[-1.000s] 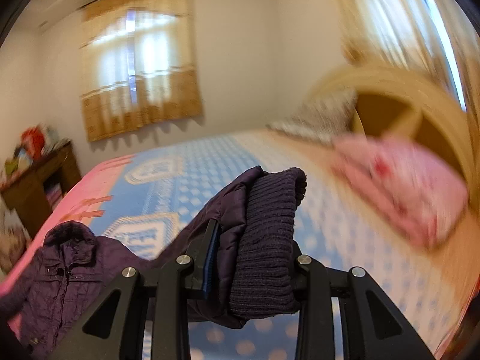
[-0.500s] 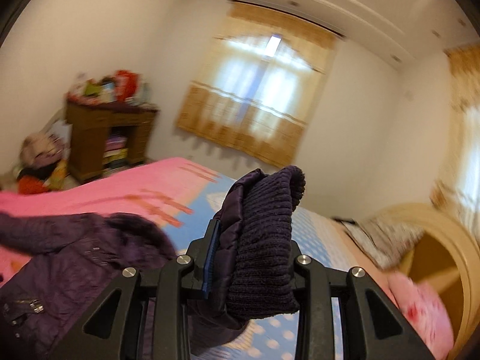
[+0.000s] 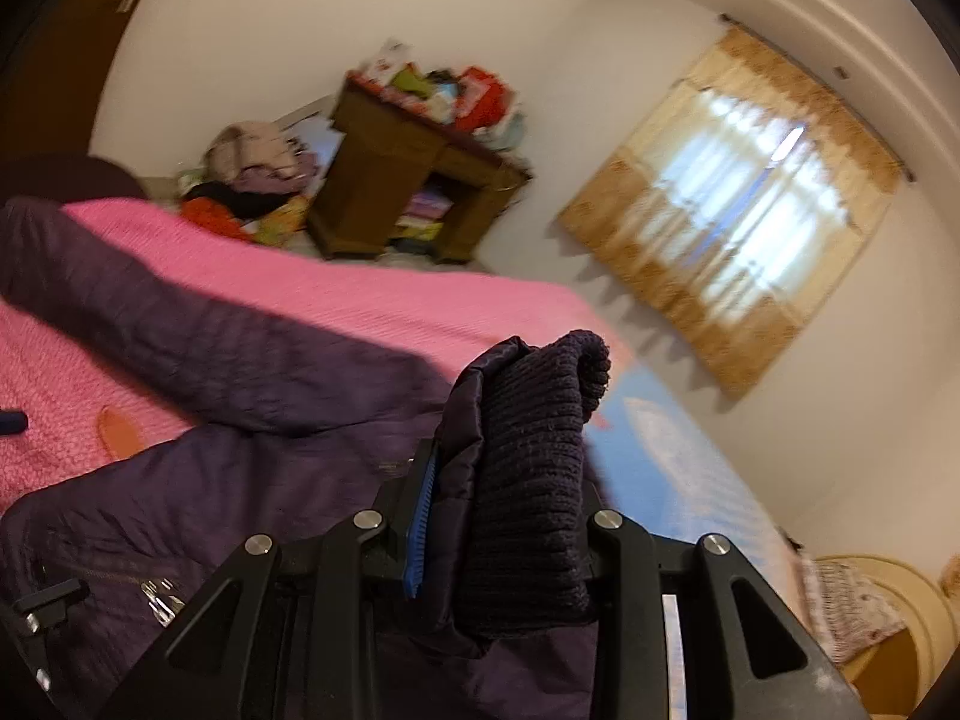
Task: Fold large clothes
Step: 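Lift the sleeve with the right gripper and fold it across the jacket body, then release the sleeve with the right gripper and smooth it flat on the body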
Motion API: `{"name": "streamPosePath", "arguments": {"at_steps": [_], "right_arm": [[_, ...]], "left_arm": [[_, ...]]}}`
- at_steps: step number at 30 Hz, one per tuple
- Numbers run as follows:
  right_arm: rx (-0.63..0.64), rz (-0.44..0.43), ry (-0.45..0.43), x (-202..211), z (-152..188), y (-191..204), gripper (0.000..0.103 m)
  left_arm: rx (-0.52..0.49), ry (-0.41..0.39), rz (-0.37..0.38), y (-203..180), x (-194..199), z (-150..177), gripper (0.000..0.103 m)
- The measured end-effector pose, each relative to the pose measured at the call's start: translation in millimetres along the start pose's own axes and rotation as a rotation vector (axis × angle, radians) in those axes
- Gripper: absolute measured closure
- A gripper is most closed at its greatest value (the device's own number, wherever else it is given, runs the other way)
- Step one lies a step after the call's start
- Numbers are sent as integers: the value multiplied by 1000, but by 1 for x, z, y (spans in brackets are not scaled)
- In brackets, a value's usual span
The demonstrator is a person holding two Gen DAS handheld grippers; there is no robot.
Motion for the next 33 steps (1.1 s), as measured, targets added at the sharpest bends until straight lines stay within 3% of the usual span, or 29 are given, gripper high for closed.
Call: {"name": "streamPosePath", "arguments": {"at_steps": [2, 4, 5, 6, 11, 16, 21, 24, 28, 33], "right_arm": [[-28, -67, 10, -27, 3, 32, 68], [-75, -143, 2, -42, 4, 55, 56], [-100, -203, 13, -49, 7, 70, 33], [-114, -244, 37, -54, 11, 82, 27], [-192, -294, -2, -19, 45, 88, 27], [-322, -240, 26, 22, 118, 39, 27], [-589, -243, 114, 49, 194, -19, 27], [-712, -178, 168, 51, 229, -54, 26], [-742, -25, 171, 32, 243, -92, 26], [-747, -57, 126, -31, 219, -101, 26]], "left_arm": [[5, 4, -13, 6, -1, -1, 0], [10, 10, -30, 12, -3, -2, 0], [15, 15, -35, 14, -4, -2, 0], [23, 22, -40, 18, -5, -2, 0], [18, 18, -58, 25, -6, -12, 0], [-10, 37, 33, -8, -30, -37, 0], [-60, 11, 13, -42, -58, -66, 0], [-98, -11, 6, -61, -67, -72, 0], [-133, -38, -15, -83, -81, -77, 0], [-168, -56, -45, -106, -109, -78, 0]]}}
Point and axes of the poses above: each gripper's, at about its wrist camera, not at the fingertips, and x roughly against the way its jaws point, y to its left, z to its underside, the point moved 8 cm from there along -x, roughly the way its jaws point, and after that the axes turned 10 degrees about x, right-handed, at the moved point
